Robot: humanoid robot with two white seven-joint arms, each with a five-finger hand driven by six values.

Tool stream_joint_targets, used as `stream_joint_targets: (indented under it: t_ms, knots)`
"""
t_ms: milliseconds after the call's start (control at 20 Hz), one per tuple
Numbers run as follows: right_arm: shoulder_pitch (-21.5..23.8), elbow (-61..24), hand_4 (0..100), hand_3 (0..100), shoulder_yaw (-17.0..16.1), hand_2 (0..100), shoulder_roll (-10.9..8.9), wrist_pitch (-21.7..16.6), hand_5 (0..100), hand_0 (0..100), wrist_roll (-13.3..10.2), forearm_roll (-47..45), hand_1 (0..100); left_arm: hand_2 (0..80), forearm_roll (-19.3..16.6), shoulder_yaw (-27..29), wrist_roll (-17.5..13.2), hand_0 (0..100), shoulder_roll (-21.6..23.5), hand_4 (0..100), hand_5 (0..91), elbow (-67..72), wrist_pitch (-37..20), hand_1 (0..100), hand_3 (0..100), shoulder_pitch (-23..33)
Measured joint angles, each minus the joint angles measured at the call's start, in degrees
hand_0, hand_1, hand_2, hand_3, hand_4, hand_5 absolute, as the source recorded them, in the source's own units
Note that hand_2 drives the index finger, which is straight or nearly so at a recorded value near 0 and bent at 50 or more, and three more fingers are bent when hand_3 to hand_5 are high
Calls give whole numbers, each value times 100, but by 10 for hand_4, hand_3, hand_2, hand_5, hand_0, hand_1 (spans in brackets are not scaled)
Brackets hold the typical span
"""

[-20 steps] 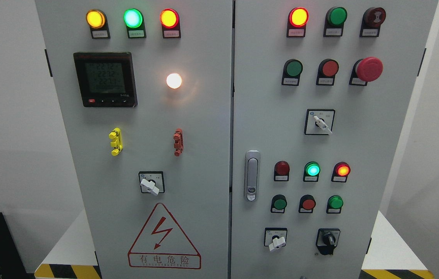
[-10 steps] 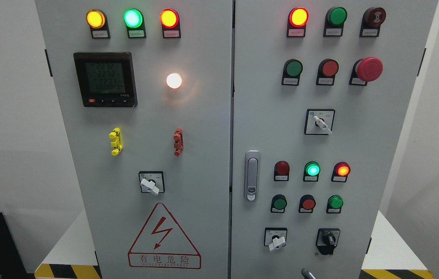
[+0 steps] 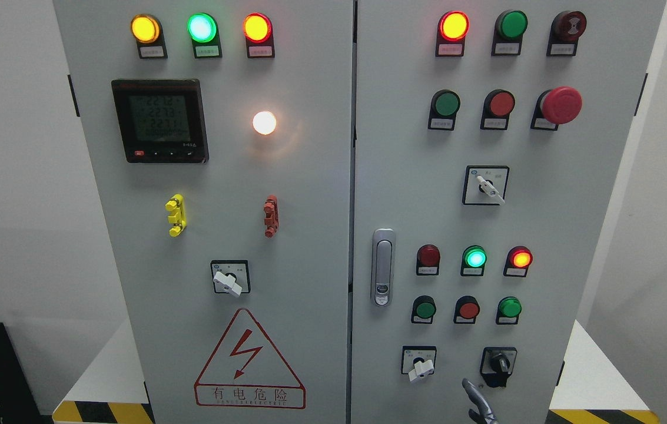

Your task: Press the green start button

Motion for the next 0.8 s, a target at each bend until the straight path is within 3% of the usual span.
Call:
stream_joint_targets:
  t_ms: [500,600,650,700,800]
  knots:
    - [-545,262,417,432,-327,0,21,-124,344,28,-177,1461,146,0,0,0,0,120,0,0,0,0,0,556,0,0]
    - [-623,287,491,504,-393,0,25,-16,509,35,-187,1751,145,0,0,0,0,120,0,0,0,0,0,556,0,0]
    - [-654,293,497,506,-422,0,28,72,511,36,-198,1897,145,0,0,0,0,120,0,0,0,0,0,556,0,0]
    - [-678,296,546,535,-449,0,29,167,618,44,-208,2013,148,0,0,0,0,120,0,0,0,0,0,556,0,-1]
    - [-714,297,568,552,-491,0,32,307,662,54,-218,2244,151,0,0,0,0,120,0,0,0,0,0,556,0,-1]
